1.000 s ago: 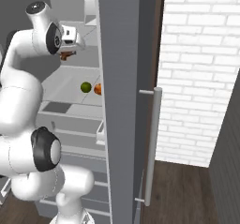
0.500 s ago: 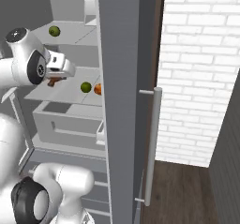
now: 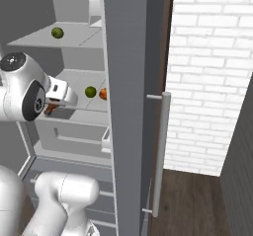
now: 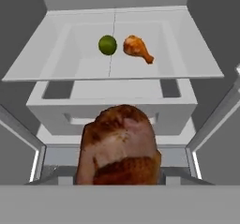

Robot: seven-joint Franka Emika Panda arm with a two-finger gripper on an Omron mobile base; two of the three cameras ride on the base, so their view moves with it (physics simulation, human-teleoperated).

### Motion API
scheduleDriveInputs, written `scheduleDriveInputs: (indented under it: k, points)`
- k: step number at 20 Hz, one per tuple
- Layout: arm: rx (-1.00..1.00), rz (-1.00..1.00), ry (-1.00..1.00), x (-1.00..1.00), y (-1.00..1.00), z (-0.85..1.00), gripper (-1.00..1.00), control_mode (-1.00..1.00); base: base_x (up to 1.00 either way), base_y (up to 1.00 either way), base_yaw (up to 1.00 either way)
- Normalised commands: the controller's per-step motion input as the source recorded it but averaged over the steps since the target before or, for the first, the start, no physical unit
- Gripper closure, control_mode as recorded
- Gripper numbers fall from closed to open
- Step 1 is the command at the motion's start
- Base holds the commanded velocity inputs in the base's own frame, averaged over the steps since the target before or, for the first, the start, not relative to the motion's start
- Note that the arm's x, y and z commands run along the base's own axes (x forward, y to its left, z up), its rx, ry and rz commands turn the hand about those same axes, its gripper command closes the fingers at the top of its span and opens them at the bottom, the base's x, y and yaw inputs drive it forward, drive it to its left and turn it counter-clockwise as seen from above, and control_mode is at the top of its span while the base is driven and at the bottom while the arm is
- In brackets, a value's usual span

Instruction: Place one lime and one chicken drumstick in each tupperware on the nearby counter, to pack two identical lunches.

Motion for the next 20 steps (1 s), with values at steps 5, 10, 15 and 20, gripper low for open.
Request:
scheduleDriveInputs:
  k: [5, 10, 15, 20]
  points:
    - [0.0, 0.0, 0.09, -0.73, -0.22, -0.59, 1.0, -1.0, 0.0, 0.0, 0.0]
    - [0.0, 0.0, 0.01, -0.57, -0.06, -0.12, 1.0, -1.0, 0.0, 0.0, 0.0]
    - [0.0, 0.0, 0.0, -0.01, 0.0, 0.0, 1.0, -1.0, 0.0, 0.0, 0.0]
    - [0.0, 0.0, 0.0, -0.06, 0.0, 0.0, 1.0, 1.0, -0.31, 0.02, 0.0]
